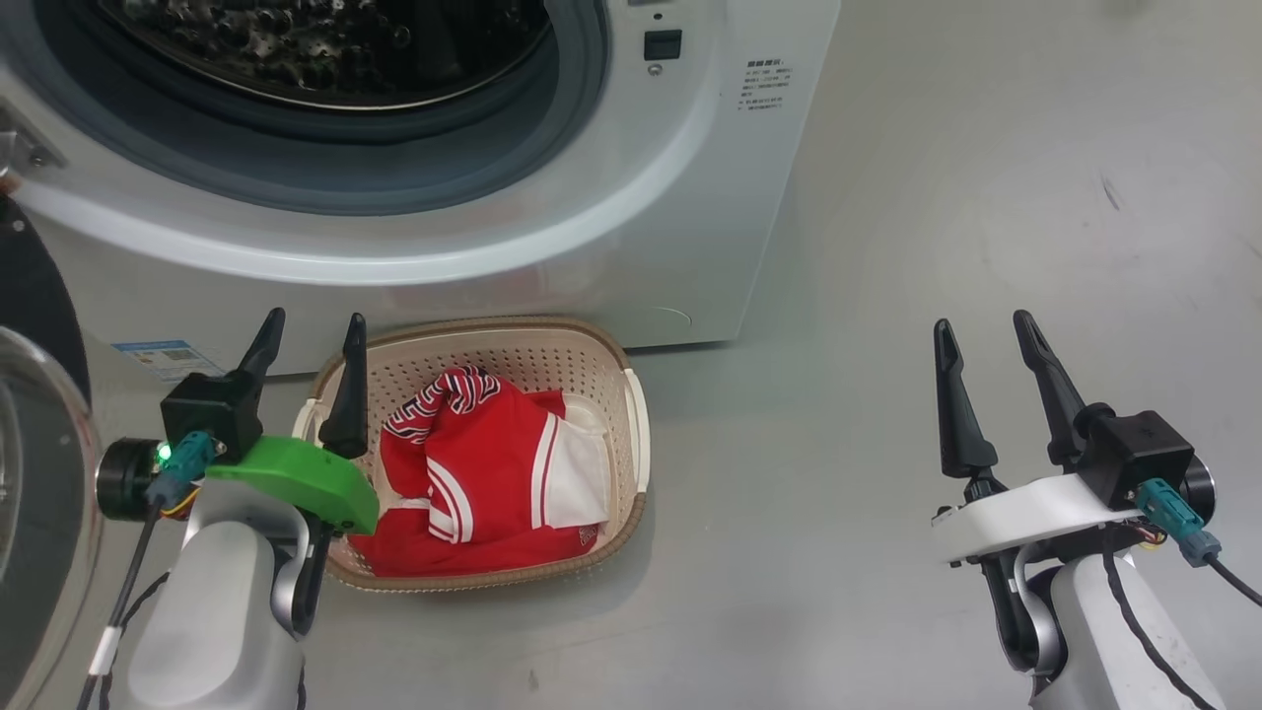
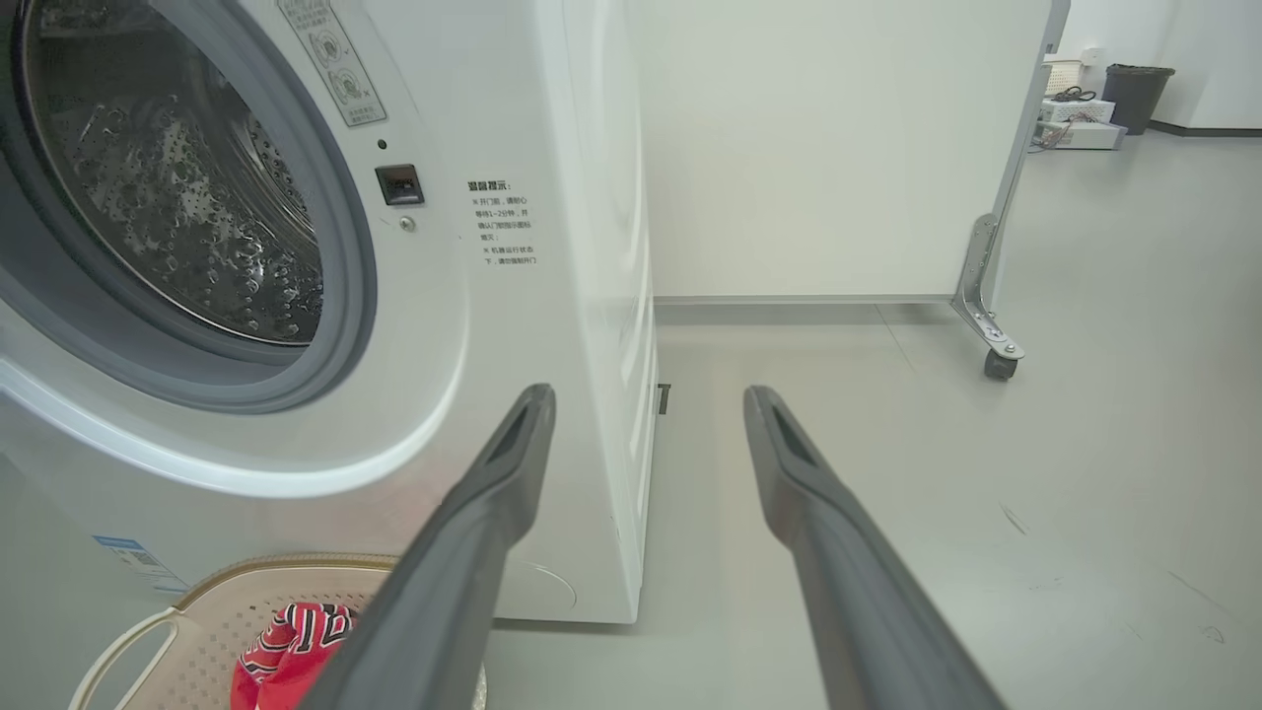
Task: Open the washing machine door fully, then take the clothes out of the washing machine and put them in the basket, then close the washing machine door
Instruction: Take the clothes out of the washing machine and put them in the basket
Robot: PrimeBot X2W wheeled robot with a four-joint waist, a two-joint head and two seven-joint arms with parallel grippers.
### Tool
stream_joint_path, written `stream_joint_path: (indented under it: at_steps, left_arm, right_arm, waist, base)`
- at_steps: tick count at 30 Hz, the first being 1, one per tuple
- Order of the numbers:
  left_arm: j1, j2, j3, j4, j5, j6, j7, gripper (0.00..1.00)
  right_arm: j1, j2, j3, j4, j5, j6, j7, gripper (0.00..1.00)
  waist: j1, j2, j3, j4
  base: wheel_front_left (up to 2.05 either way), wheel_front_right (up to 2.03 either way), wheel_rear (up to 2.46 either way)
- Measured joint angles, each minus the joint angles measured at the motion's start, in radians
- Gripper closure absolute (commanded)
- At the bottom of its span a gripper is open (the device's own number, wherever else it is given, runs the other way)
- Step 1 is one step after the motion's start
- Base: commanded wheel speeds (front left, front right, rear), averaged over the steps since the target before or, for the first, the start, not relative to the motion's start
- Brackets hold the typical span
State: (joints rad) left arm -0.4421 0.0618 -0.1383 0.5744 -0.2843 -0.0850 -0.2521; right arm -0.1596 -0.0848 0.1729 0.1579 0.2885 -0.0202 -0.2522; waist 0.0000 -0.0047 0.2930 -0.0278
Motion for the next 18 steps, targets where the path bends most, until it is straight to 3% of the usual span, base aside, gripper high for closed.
stream_joint_path:
  at_steps: [18]
  left_arm:
    - [0.24,0.008,0.01,-0.197,0.041,0.011,0.0,0.0]
  right_arm:
    - [0.109,-0.007,-0.003,0.016,-0.008,-0.002,0.0,0.0]
  waist:
    - [0.0,0.0,-0.161,0.052]
  base:
    - [0.0,0.0,0.0]
